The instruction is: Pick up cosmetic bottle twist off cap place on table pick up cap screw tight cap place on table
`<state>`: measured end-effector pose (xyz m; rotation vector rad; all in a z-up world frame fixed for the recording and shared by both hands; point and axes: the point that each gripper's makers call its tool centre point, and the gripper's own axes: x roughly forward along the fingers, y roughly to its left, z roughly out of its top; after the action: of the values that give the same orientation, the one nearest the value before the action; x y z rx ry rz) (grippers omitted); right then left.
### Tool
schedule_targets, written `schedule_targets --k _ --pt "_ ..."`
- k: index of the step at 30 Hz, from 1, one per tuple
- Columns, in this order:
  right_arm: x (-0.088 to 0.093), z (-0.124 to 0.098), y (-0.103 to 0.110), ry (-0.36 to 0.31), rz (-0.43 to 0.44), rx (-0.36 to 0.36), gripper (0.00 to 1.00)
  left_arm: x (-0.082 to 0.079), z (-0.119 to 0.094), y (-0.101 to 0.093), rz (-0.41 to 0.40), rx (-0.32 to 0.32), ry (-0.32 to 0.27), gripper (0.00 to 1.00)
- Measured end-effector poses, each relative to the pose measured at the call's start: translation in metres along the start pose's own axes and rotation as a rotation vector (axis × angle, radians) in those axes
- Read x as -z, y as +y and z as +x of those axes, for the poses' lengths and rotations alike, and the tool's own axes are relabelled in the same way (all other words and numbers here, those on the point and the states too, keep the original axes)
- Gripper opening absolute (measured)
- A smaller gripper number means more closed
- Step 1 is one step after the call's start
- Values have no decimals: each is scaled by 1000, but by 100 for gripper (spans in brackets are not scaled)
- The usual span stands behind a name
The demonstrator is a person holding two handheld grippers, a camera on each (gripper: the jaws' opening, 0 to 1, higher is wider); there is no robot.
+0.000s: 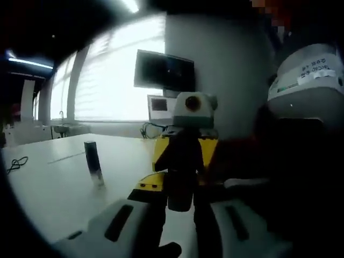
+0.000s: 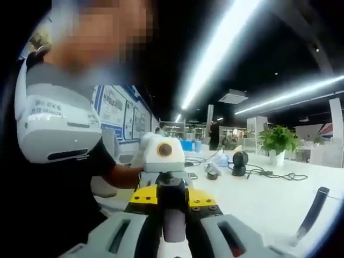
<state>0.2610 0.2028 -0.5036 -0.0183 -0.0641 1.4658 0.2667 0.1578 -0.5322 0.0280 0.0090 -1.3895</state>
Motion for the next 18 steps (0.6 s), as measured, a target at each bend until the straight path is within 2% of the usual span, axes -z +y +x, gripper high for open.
schedule_targets --k 12,16,18 --pt "0 0 -2 -6 10 7 12 -1 1 2 29 -8 0 8" --pt "3 0 -9 -16 30 50 13 1 0 8 22 -34 0 8" --pt "2 0 -11 -27 24 63 17 1 0 9 20 -35 -3 8"
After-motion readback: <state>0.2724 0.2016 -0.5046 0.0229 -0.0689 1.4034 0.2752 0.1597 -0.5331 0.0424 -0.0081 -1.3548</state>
